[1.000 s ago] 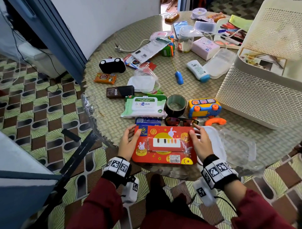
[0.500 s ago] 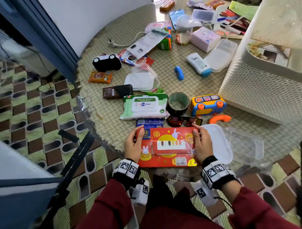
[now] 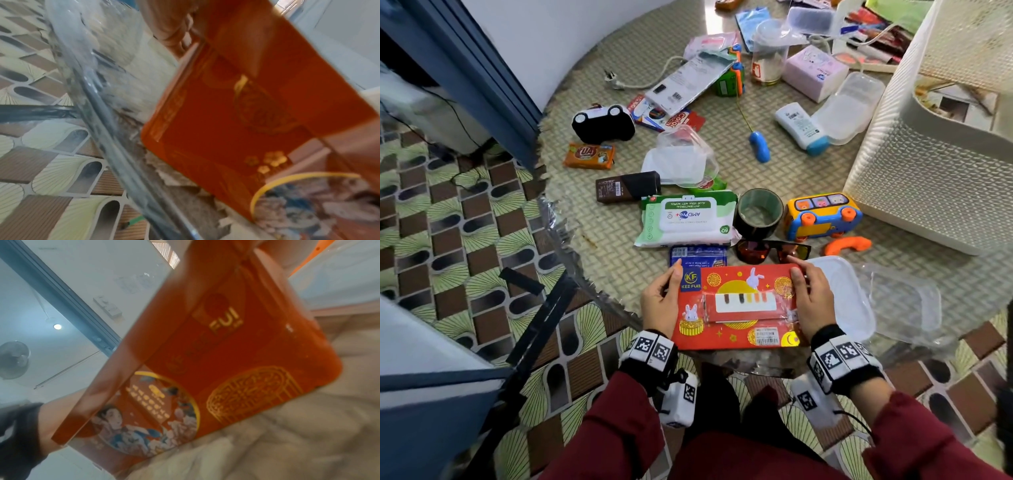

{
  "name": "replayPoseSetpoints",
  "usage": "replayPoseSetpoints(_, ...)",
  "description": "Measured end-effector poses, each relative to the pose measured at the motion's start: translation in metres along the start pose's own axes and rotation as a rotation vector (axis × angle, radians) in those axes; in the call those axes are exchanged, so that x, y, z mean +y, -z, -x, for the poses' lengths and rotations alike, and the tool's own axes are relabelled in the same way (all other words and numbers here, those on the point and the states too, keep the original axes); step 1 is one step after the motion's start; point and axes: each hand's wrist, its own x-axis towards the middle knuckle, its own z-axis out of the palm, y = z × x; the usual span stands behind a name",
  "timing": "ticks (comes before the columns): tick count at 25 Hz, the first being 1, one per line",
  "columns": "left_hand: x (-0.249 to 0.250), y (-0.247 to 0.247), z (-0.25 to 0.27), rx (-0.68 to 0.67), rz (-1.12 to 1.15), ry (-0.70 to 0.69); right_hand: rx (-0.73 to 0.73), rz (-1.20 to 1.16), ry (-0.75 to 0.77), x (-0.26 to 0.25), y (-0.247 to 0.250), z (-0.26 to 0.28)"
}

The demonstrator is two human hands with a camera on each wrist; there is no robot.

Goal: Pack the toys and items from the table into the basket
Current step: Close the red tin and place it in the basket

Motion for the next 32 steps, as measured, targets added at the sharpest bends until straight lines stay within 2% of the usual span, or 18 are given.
replayPoseSetpoints(4, -0.009, 0.009, 0.014, -0.008, -0.013, 0.002, -0.048, -0.044, -0.162, 0.000, 0.008, 0.001)
replayPoseSetpoints(7, -0.019, 0.014, 0.036, -0.059, -0.018, 0.103, -0.107, 0.045, -0.140, 0.003, 0.014, 0.016)
replayPoseSetpoints(9, -0.021, 0.011, 0.046, -0.116, -0.069, 0.092, -0.188, 0.079, -0.118, 0.000, 0.013, 0.028)
replayPoseSetpoints(11, -0.016, 0.008, 0.054, -0.104, -0.047, 0.083, -0.228, 0.052, -0.122, -0.005, 0.011, 0.036)
replayPoseSetpoints(14, 0.000, 0.013, 0.063, -0.053, 0.113, 0.055, -0.232, -0.126, -0.073, -0.017, 0.014, 0.042)
replayPoseSetpoints(18, 0.033, 0.020, 0.071, -0.030, 0.162, -0.035, -0.279, -0.436, -0.095, -0.039, 0.031, 0.040)
replayPoseSetpoints(21, 0.052, 0.004, 0.076, -0.038, 0.190, -0.065, -0.189, -0.486, -0.039, -0.048, 0.056, 0.032)
replayPoseSetpoints(23, 0.065, -0.015, 0.080, -0.090, 0.216, -0.069, -0.114, -0.504, -0.026, -0.046, 0.077, 0.027)
replayPoseSetpoints(25, 0.076, -0.034, 0.081, -0.157, 0.228, -0.074, -0.052, -0.518, -0.031, -0.044, 0.098, 0.023)
replayPoseSetpoints(32, 0.128, -0.116, 0.074, -0.443, 0.180, -0.186, 0.325, -0.488, -0.062, -0.035, 0.173, 0.027)
